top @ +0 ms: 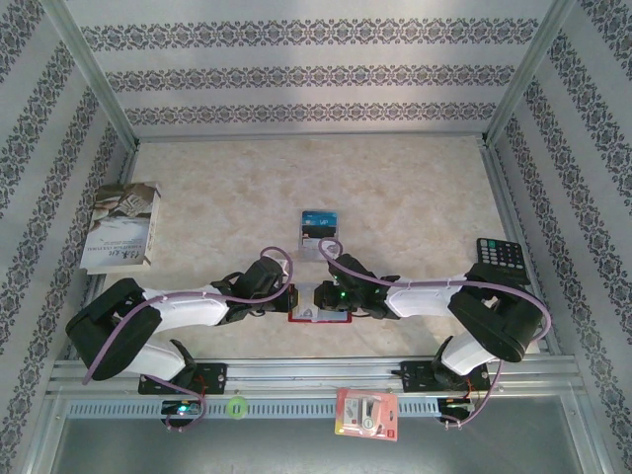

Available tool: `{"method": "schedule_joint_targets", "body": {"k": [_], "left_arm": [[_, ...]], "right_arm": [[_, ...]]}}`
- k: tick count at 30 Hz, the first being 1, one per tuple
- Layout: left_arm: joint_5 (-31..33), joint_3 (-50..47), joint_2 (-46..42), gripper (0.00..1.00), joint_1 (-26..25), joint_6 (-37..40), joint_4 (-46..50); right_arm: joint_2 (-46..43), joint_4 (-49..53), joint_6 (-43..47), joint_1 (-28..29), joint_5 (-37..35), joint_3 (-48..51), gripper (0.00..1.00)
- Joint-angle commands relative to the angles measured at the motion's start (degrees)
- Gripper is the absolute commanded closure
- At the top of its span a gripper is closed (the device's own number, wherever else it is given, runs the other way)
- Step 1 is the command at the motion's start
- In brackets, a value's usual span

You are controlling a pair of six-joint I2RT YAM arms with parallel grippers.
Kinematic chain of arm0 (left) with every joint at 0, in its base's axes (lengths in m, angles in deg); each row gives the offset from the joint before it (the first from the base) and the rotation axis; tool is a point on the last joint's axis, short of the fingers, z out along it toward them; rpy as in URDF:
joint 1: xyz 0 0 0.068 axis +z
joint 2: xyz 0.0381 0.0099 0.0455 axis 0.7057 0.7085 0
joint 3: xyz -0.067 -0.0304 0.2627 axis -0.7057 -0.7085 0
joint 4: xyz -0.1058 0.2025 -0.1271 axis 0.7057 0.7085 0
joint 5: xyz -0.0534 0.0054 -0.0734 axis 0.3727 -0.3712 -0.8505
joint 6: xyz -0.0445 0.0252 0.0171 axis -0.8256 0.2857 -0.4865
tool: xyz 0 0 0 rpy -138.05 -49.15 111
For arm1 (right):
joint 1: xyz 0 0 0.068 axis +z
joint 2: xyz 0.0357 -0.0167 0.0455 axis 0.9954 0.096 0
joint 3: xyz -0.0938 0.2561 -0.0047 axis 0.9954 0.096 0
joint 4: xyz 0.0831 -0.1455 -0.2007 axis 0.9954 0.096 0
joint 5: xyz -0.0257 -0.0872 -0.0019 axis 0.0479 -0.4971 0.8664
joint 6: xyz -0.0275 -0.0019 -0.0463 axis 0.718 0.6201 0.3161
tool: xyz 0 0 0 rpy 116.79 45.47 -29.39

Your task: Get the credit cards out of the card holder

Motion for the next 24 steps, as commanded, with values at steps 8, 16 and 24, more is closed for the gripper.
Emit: {"method": "schedule_joint_targets", "body": {"k": [8, 16, 24], "left_arm": [[-0.05, -1.92, 0.95, 0.97, -0.43, -1.10, 1.84], [-0.20, -2.22, 0.40, 0.99, -0.35, -1.37, 1.76], [-0.30, -1.85, -0.17, 0.98, -0.34, -1.18, 2.08]], "right_arm": [[-3.18, -1.53, -1.99, 0.15, -2.57, 3.87, 1.00], [-8.18, 2.48, -1.71, 0.15, -5.52, 5.50, 1.00], [-12.32, 7.70, -1.07, 0.57, -8.50, 5.04, 1.00]]}}
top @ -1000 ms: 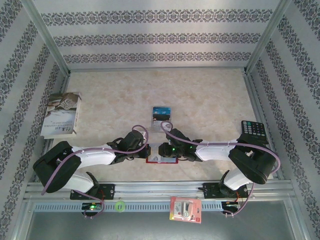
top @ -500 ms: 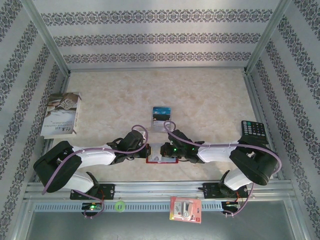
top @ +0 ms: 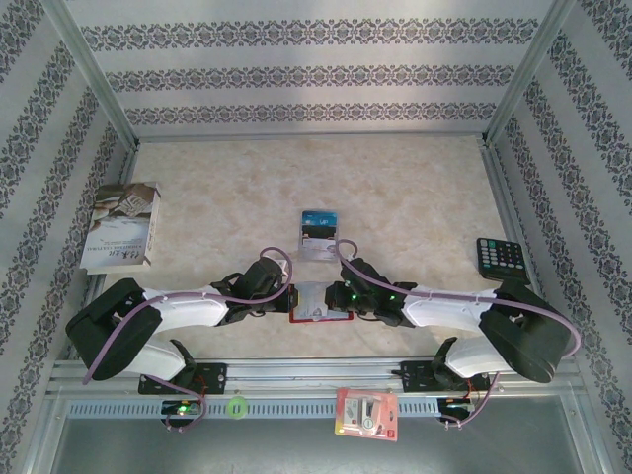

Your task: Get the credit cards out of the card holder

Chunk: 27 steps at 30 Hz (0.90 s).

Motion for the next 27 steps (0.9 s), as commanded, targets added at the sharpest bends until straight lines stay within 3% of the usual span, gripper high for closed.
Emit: {"method": "schedule_joint_targets", "body": {"k": [1, 14, 27], "left_arm": [[-0.09, -1.28, -0.29, 0.98, -0.32, -0.68, 3.14], [-0.20, 0.89, 0.30, 0.97, 0.14, 1.11, 4.59], [-1.10, 1.77, 1.37, 0.97, 0.43, 1.69, 4.15]], "right_arm": [[-2.52, 5.00, 1.05, 0.60, -3.80, 0.25, 1.00], [-8.73, 19.81, 6.38, 3.59, -11.14, -5.48, 1.00], [0.88, 14.70, 7.72, 5.88, -8.43, -9.30, 1.00]]}}
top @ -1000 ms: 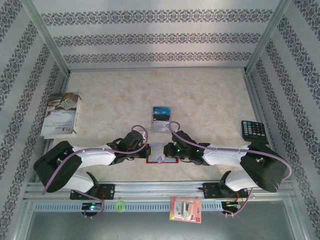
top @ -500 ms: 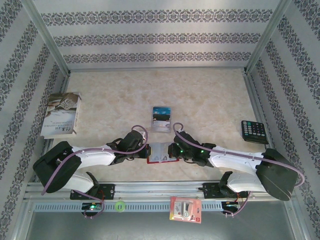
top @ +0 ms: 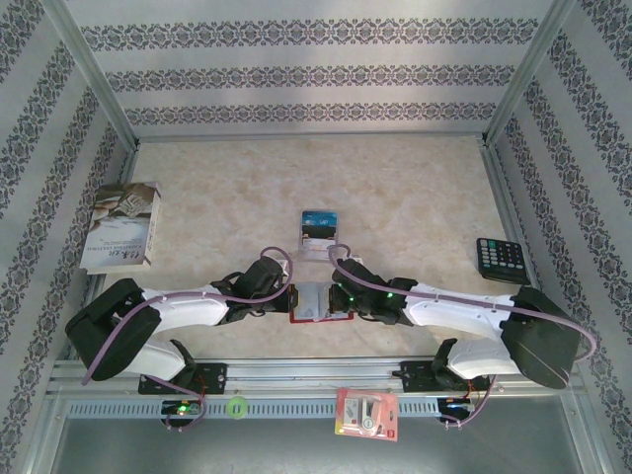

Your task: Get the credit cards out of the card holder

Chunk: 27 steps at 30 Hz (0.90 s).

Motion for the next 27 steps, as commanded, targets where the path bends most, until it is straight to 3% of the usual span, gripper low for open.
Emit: {"method": "schedule_joint_targets", "body": {"k": [1, 3, 9, 15, 23, 27], "left_arm": [[-0.89, 0.99, 1.36, 0.97, 0.41, 1.35, 2.68], [-0.91, 1.03, 1.44, 0.97, 0.41, 1.41, 2.77], [-1.14, 1.31, 1.76, 0.97, 0.49, 1.61, 2.68], [-1.28, 1.70, 1.38, 0.97, 0.63, 1.86, 3.18], [-2.12, 4.22, -3.22, 0.78, 1.33, 4.43, 8.18], [-2.25, 5.05, -7.17, 0.63, 2.48, 5.22, 11.51]], "right_arm": [[2.26, -2.05, 1.14, 0.68, 1.43, -0.92, 0.98], [2.43, -2.84, 1.03, 0.73, 1.61, -0.62, 0.89], [2.66, -2.69, 1.19, 0.41, 1.95, -0.52, 0.78], [-0.93, 0.55, 5.15, -0.68, 0.57, -1.09, 1.00], [-9.63, 8.83, 26.76, -3.05, 4.30, -7.85, 1.00], [-9.25, 12.49, 39.22, -3.23, 0.50, -12.47, 1.00]]}}
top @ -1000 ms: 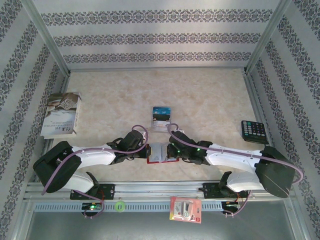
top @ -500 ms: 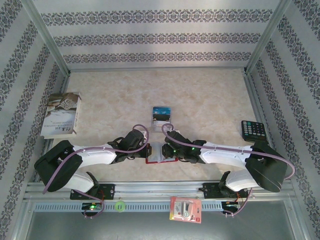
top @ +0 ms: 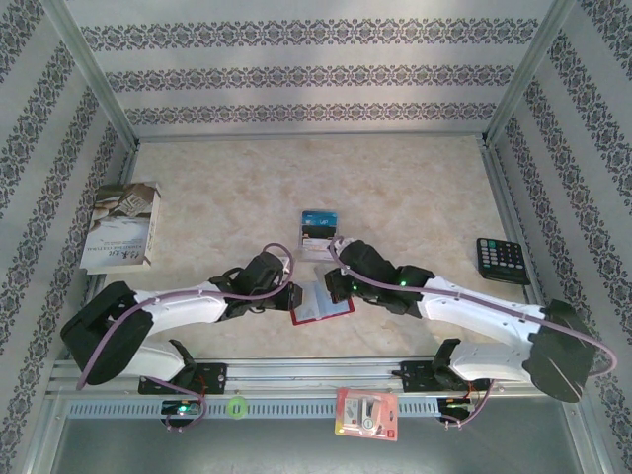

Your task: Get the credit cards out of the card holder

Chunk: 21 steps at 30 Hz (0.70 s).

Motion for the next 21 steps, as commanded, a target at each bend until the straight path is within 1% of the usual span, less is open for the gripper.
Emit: {"method": "schedule_joint_targets", "body": {"k": [1, 4, 7, 8, 10, 12, 13, 14, 17, 21], "left_arm": [[-0.34, 1.25, -4.87, 0.57, 1.59, 1.86, 5.39], [-0.10, 0.35, -10.25, 0.40, 2.55, 1.54, 7.79], [0.07, -0.63, -15.04, 0.29, 3.46, 1.39, 10.94], [0.06, -0.91, -16.48, 0.26, 3.62, 1.21, 11.67], [0.08, -1.67, -19.26, 0.14, 3.99, 0.74, 13.86], [0.26, -2.21, -21.62, 0.08, 4.11, 0.38, 15.63], [0.65, -2.57, -22.72, 0.03, 4.15, 0.19, 16.46], [0.85, -2.92, -23.83, 0.00, 4.26, -0.13, 17.01], [1.18, -3.96, -26.21, 0.00, 4.72, -0.99, 18.07], [0.67, -5.49, -27.73, 0.00, 5.54, -1.90, 17.88]], "right_arm": [[1.12, 4.53, 16.81, -0.28, -2.93, -3.84, 1.00], [4.47, 4.25, 26.59, -1.31, -3.65, -6.74, 1.00], [9.31, 4.55, 36.06, -3.09, -3.81, -10.25, 1.00], [10.89, 4.86, 38.37, -3.98, -3.41, -11.63, 1.00], [14.98, 7.87, 42.90, -6.13, -1.36, -16.10, 1.00], [18.23, 10.79, 45.99, -7.78, 0.35, -20.40, 1.00], [19.71, 11.81, 47.38, -8.65, 1.37, -22.35, 1.00], [20.70, 12.57, 48.28, -9.36, 2.18, -23.85, 1.00], [25.02, 16.56, 50.98, -11.94, 6.52, -28.82, 1.00], [30.93, 20.06, 53.67, -14.34, 9.90, -34.06, 1.00]]}}
